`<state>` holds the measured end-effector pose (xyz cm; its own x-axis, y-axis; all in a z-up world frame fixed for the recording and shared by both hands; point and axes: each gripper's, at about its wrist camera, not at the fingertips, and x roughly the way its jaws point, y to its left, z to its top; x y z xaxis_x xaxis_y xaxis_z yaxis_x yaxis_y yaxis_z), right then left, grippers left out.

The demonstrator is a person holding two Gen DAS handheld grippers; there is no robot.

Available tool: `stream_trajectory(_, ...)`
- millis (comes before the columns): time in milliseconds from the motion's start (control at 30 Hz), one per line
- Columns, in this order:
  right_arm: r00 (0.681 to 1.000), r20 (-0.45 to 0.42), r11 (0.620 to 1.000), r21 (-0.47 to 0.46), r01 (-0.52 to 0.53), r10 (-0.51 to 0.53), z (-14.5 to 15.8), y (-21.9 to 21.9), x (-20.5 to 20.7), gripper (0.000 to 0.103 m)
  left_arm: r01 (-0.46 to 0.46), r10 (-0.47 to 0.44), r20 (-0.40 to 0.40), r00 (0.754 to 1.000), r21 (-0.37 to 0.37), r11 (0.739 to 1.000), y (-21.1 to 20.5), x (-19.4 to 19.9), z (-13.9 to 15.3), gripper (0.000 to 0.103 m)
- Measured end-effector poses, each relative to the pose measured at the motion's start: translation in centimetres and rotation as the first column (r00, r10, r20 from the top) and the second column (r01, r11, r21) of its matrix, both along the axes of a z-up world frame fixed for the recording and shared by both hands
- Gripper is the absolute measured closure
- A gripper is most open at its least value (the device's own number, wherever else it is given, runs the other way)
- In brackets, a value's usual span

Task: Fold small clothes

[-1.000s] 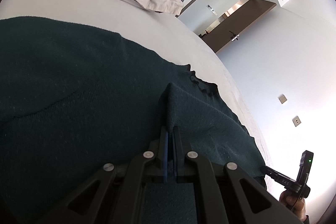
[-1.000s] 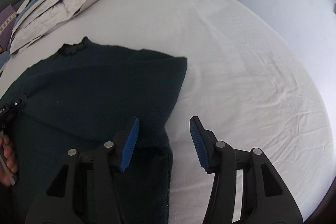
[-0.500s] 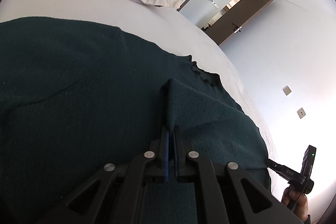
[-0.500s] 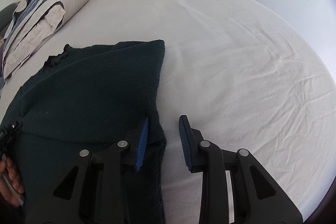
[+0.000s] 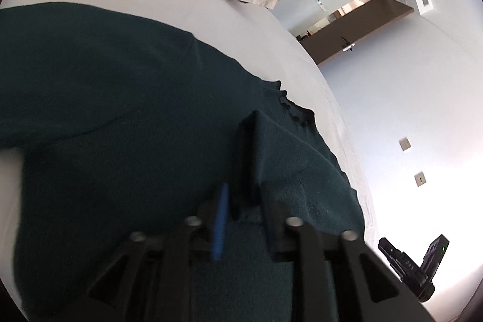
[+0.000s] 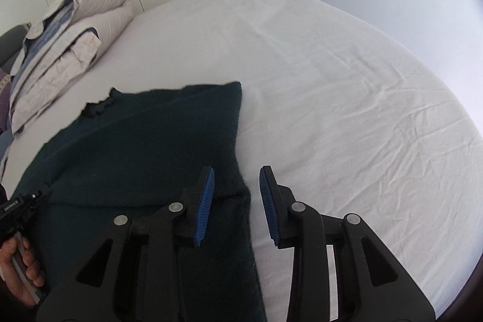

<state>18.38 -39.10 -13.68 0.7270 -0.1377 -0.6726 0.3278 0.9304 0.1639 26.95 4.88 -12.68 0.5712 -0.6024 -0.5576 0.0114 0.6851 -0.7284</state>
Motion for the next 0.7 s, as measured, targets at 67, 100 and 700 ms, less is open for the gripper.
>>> stream_trajectory(67, 0.998, 0.047, 0.998, -0.032, -0.044, 0.046, 1.6, 2.3, -1.7, 0.055, -0.035, 0.035, 0.008, 0.999, -0.065, 0.997, 2.3, -2.1, 1.2, 0.035)
stream_trajectory(100, 0.996, 0.064, 0.997, -0.043, -0.067, 0.069, 2.2, 3.3, -2.4, 0.055, -0.048, 0.049, 0.015, 0.999, -0.088, 0.995, 3.5, -3.1, 1.7, 0.033)
stream_trajectory(700, 0.914, 0.075, 0.904, 0.130, -0.406, 0.400, 2.1, 22.6, -4.1, 0.055, -0.746, 0.693, -0.296, 0.658, -0.384, 0.544, 35.8, -17.7, -3.3, 0.054)
